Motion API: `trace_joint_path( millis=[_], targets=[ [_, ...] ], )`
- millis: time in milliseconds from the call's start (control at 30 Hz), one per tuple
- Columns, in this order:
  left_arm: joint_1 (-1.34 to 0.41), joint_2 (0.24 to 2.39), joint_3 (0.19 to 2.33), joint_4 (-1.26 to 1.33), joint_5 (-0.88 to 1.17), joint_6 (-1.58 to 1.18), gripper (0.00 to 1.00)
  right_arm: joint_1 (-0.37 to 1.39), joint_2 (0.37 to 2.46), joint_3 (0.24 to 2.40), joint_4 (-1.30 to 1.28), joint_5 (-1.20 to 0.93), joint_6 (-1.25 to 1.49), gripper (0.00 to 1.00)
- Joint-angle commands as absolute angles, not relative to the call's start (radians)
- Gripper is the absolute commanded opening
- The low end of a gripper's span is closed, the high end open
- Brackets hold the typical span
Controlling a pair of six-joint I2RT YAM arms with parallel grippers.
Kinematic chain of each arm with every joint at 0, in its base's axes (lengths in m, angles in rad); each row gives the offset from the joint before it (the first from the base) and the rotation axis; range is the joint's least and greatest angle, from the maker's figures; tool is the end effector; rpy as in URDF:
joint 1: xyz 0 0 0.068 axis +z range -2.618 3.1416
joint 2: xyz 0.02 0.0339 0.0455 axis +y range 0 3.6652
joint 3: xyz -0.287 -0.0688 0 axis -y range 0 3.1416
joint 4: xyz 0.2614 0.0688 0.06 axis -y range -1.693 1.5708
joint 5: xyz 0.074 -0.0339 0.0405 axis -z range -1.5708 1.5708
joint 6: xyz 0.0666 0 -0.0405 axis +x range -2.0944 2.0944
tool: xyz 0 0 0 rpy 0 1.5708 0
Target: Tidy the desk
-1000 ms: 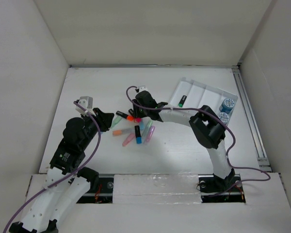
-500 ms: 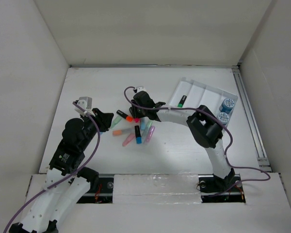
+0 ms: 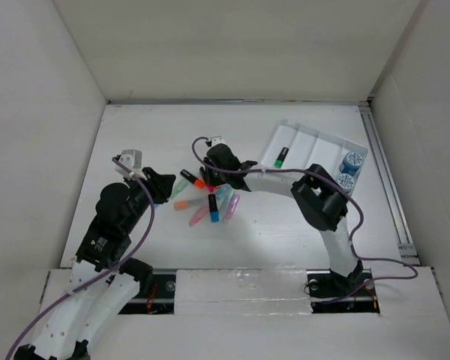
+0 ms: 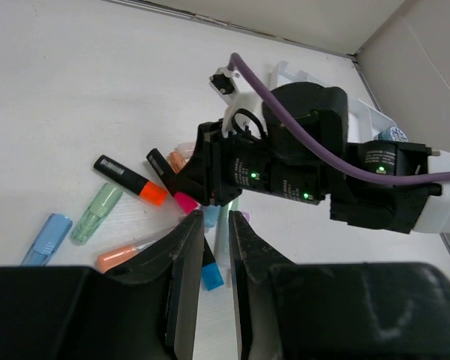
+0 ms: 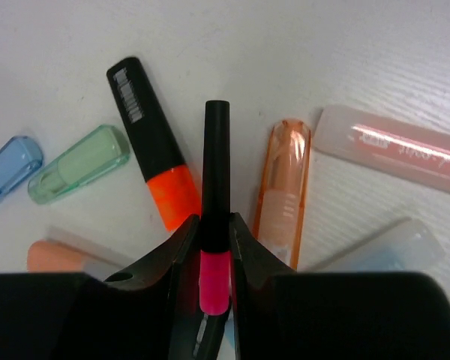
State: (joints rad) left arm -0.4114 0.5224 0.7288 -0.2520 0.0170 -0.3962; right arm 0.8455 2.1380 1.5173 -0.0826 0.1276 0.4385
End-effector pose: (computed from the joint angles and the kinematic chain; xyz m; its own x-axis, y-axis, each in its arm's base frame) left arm 0.1419 -0.0631 0.3626 -0.1989 -0.3342 -0.9213 0.3671 0.8462 -0.3862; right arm 0.3570 0.3899 0.1618 -0.6762 -0.1280 -0.7255 -0.4316 0.8670 0.2493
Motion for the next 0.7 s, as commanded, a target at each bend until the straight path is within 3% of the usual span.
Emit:
trace_joint_path(
  millis=[0,167,400,667],
  targets=[
    [-0.416,0.515,0.736,-0.227,0.011,-0.39,0.17,0.844,2.001,1.45,0.058,0.077,0.474,0.1],
    [-0.416,0.517,0.736,-0.229,0.011,-0.388,0.17,0.763,1.801,1.31,0.185,0.026,0.531,0.1],
    [-0.416,0.517,0.736,-0.227,0.011,-0.388,0.17,0.516,1.639,1.085,0.228,0.069,0.603,0.08],
    [-0.416,0.525,0.735,-0.227,0.017,-0.388,0.17,0.256,1.666,1.018,0.232,0.038,0.653,0.09]
  ],
)
